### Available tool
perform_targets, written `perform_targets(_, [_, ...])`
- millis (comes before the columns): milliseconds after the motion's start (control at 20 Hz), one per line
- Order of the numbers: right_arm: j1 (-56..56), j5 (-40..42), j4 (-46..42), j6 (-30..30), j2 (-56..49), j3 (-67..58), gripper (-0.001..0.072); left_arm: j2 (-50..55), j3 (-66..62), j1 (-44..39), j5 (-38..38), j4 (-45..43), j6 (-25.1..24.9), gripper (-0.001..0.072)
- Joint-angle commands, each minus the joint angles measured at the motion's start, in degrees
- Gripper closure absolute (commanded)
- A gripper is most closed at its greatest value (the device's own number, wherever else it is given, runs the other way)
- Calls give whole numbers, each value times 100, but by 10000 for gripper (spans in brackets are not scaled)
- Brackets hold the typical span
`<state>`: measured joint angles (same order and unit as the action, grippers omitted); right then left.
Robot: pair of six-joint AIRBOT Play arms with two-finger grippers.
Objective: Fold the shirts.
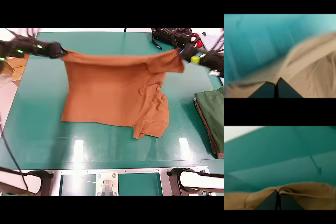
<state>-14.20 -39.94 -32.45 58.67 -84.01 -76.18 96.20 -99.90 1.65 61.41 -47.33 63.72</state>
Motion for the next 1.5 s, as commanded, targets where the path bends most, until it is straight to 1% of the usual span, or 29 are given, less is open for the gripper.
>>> perform_targets(0, [129,-55,4,133,-918,22,590,831,7,-267,-184,-61,212,447])
perform_targets(50, [59,-195,4,131,-999,22,486,918,7,-262,-184,-72,402,182])
perform_targets(100, [-61,-393,-7,131,-1019,22,426,929,4,-203,-153,-125,553,124])
perform_targets(150, [-243,-667,-13,131,-1003,7,416,909,-37,-94,2,-181,588,123])
perform_targets(200, [-468,-1005,-11,136,-979,-17,424,887,-122,55,278,-188,590,123])
perform_targets(250, [-748,-1405,-15,221,-940,-17,452,881,-249,254,691,-188,595,123])
perform_targets(300, [-1012,-1834,-13,238,-916,-17,552,881,-380,470,1143,-188,713,125])
perform_targets(350, [-1259,-2288,-17,238,-898,7,581,881,-466,673,1506,-186,876,224])
perform_targets(400, [-1497,-2778,-15,240,-885,57,581,879,-509,872,1873,-168,949,521])
perform_targets(450, [-1679,-3180,-20,240,-833,190,582,874,-509,1025,2199,-162,929,683])
perform_targets(500, [-1812,-3449,-42,238,-739,404,582,874,-507,1154,2505,-188,927,683])
perform_targets(600, [-2028,-3713,-448,249,-380,1056,577,874,-490,1263,2970,-345,905,684])
perform_targets(700, [-2232,-3659,-1200,481,52,1790,518,866,-455,1274,3292,-660,914,684])
perform_targets(750, [-2356,-3569,-1523,614,216,2138,464,852,-393,1274,3407,-673,911,685])
perform_targets(800, [-2461,-3458,-1731,697,323,2433,432,817,-286,1274,3477,-673,905,685])
perform_targets(850, [-2540,-3340,-1803,715,365,2706,419,741,-129,1274,3517,-678,835,685])
perform_targets(1000, [-2551,-2859,-1753,713,365,3305,418,232,774,1353,3344,-960,616,685])
perform_targets(1150, [-2350,-2509,-1502,662,339,3685,419,-361,1871,1810,3121,-992,374,685])
perform_targets(1250, [-2124,-2428,-1386,533,334,3788,419,-748,2535,2249,2940,-970,199,685])
perform_targets(1350, [-1941,-2426,-1362,531,321,3783,419,-997,3062,2623,2896,-964,22,684])
perform_targets(1450, [-1910,-2391,-1309,514,313,3773,420,-1051,3397,2822,2815,-942,26,684])
